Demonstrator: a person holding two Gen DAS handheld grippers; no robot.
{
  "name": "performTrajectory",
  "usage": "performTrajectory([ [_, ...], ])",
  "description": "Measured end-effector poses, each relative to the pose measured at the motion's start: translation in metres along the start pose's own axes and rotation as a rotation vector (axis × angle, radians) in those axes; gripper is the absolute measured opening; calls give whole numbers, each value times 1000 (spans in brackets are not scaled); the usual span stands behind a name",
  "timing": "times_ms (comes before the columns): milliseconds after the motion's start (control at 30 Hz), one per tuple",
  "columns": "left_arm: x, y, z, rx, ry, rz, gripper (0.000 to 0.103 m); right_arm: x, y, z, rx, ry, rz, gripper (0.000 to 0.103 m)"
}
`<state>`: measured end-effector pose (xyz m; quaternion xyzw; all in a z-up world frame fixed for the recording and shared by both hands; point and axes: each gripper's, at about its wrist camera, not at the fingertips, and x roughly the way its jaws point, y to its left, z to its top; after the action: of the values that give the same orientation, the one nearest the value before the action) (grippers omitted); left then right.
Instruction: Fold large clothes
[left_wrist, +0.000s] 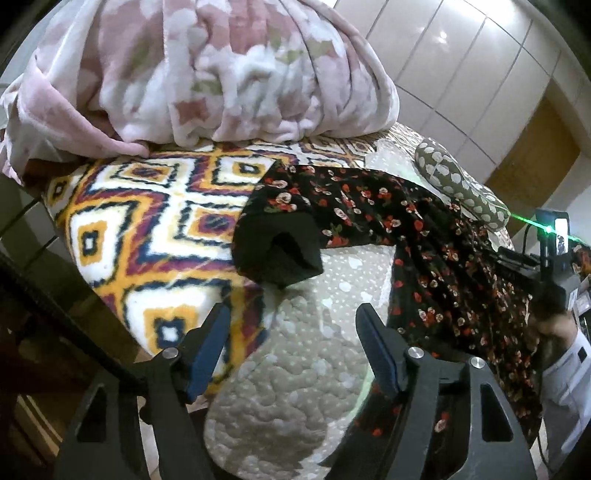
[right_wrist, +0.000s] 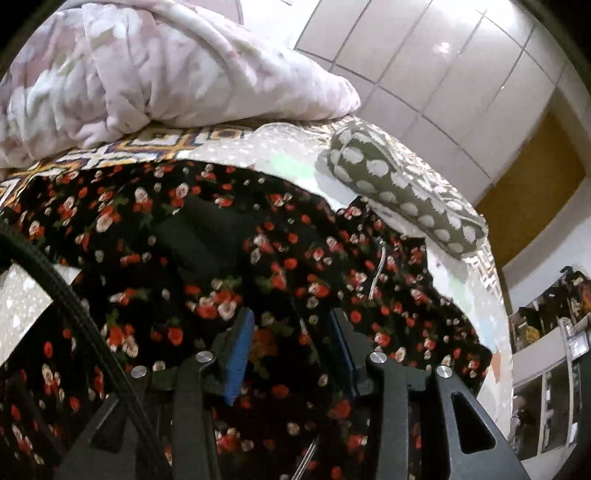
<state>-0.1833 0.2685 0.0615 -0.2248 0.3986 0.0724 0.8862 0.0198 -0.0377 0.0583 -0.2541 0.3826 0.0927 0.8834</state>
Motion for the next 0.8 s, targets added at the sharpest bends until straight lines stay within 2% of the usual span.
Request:
performTrajectory([
  [100, 5, -4, 1, 10, 6, 8, 69, 4, 14, 0, 28, 16, 83, 41],
  [267, 23, 6, 16, -3, 18, 63, 75, 30, 40, 12, 75, 74, 135, 36],
  [400, 47, 10, 33, 35, 19, 124, 75, -1, 54, 8, 41, 12, 174, 36],
  [500, 72, 3, 43, 122, 19, 167, 75, -27, 55, -7, 3, -15, 188, 36],
  [567, 90, 1, 47, 166, 58, 172, 75, -39, 50, -19, -1, -20, 184, 37],
  [600, 98, 3, 49, 172, 87, 161, 64, -44, 46, -26, 6, -23, 178, 37],
  [633, 106, 5, 51, 166, 120, 137, 36, -47, 41, -31, 15, -24, 171, 37],
  [667, 111, 11, 55, 148, 152, 129, 28, -50, 35, -37, 26, -23, 163, 37],
  [733, 108, 21, 65, 101, 149, 109, 19, -56, 19, -52, 58, -24, 128, 37],
  [800, 97, 33, 83, 38, 123, 133, 18, -59, 5, -65, 85, -25, 92, 37],
])
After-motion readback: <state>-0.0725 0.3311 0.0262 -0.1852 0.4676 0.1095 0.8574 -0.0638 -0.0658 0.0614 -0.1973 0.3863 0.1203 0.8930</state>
